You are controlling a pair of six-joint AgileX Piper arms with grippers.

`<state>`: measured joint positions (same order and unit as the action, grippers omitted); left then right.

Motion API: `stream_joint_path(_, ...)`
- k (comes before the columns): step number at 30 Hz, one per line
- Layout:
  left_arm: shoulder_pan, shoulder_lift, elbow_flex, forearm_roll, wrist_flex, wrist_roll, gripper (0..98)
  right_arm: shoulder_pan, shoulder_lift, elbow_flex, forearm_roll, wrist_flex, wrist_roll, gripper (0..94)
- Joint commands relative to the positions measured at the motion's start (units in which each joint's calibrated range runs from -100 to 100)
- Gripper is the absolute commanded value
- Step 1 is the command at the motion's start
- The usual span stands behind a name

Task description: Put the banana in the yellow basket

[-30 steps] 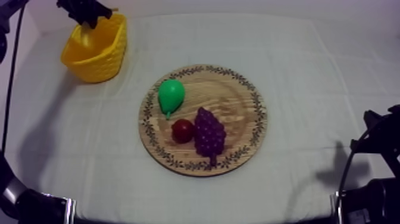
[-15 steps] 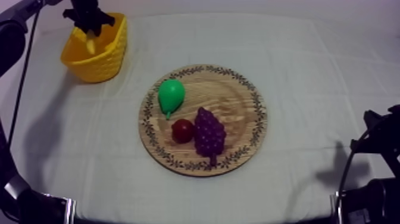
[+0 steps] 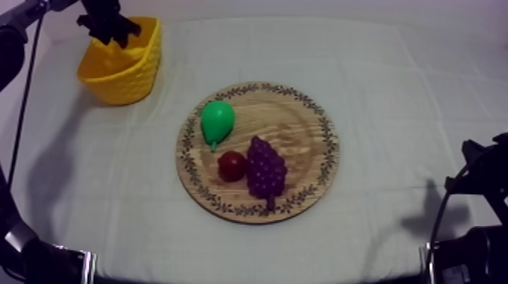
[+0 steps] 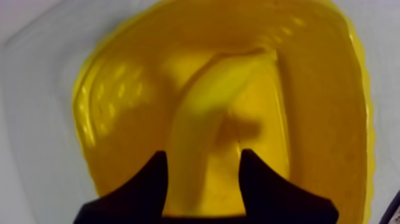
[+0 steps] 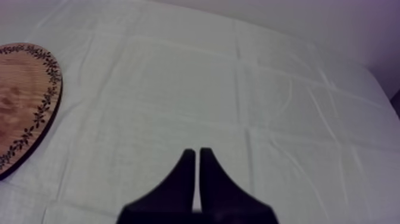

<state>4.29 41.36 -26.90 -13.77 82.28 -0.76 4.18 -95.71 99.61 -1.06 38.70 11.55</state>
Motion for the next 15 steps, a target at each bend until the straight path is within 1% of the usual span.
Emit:
stream_joint_path(1, -0.01, -1.28, 2.62, 0.42, -2.29, -0.21, 46.4, 0.03, -0.05, 0.05, 0.01, 0.01, 0.00, 0.4)
stream_joint_path(4, 0.11, -4.97, 8.35, 1.26, -7.77, -0.39, 32.7, 0.03, -0.05, 0.05, 0.01, 0.01, 0.00, 0.4)
stream_joint_path(7, 0.57, -10.83, 17.61, 1.75, -15.99, 0.02, 14.4, 0.03, -0.05, 0.05, 0.01, 0.01, 0.00, 0.4)
stream_joint_path(8, 0.77, -13.18, 21.44, 1.76, -19.14, 0.29, 10.1, 0.03, -0.05, 0.05, 0.01, 0.01, 0.00, 0.4)
stream_joint_path(11, 1.15, -21.13, 32.96, 1.95, -28.37, 0.98, 3.8, 0.03, -0.05, 0.05, 0.01, 0.01, 0.00, 0.4)
stream_joint_path(15, 1.52, -32.95, 46.52, 2.23, -37.50, 2.71, 1.5, 0.03, -0.05, 0.05, 0.01, 0.01, 0.00, 0.4)
